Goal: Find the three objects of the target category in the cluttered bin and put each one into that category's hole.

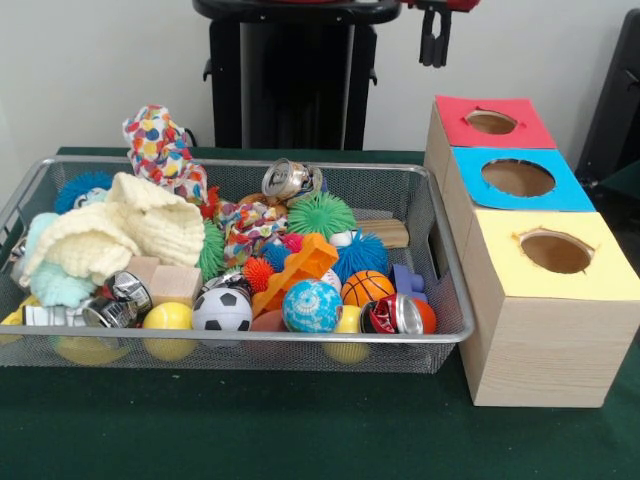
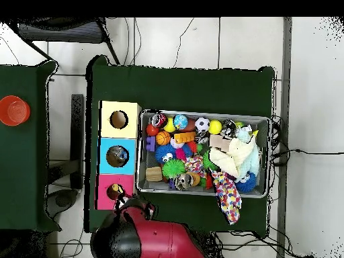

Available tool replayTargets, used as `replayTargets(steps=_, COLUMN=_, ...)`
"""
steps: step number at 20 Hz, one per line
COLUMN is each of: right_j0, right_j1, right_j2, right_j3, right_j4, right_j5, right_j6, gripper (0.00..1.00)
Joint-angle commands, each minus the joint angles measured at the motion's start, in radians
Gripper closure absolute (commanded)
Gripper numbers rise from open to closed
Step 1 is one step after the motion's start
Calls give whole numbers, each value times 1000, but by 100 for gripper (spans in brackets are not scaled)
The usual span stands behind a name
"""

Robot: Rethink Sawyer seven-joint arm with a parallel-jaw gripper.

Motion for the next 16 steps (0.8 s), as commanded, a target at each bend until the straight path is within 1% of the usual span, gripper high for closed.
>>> replayTargets(steps=1, right_j0=22, right_j1=45, right_j2=-52, right_j3=-111, right_j4=-48, right_j5=-16, right_j6=109, gripper=100)
replayTargets(steps=3, right_j0=34, right_j1=63, right_j2=-61, right_j3=-113, right_j4=-42, right_j5=-27, right_j6=120, gripper=100)
replayTargets(steps=6, right_j0=70, right_j1=70, right_j2=-91, right_j3=-124, right_j4=-32, right_j5=-25, right_j6=142, gripper=100)
replayTargets(steps=8, right_j0=105, right_j1=77, right_j2=-115, right_j3=-133, right_j4=-23, right_j5=-27, right_j6=162, gripper=100)
replayTargets(steps=12, right_j0=174, right_j1=79, right_j2=-176, right_j3=-175, right_j4=-2, right_j5=19, right_j6=200, gripper=100)
replayTargets(steps=16, right_j0=233, right_j1=87, right_j2=-221, right_j3=-185, right_j4=26, right_j5=27, right_j6=231, gripper=100)
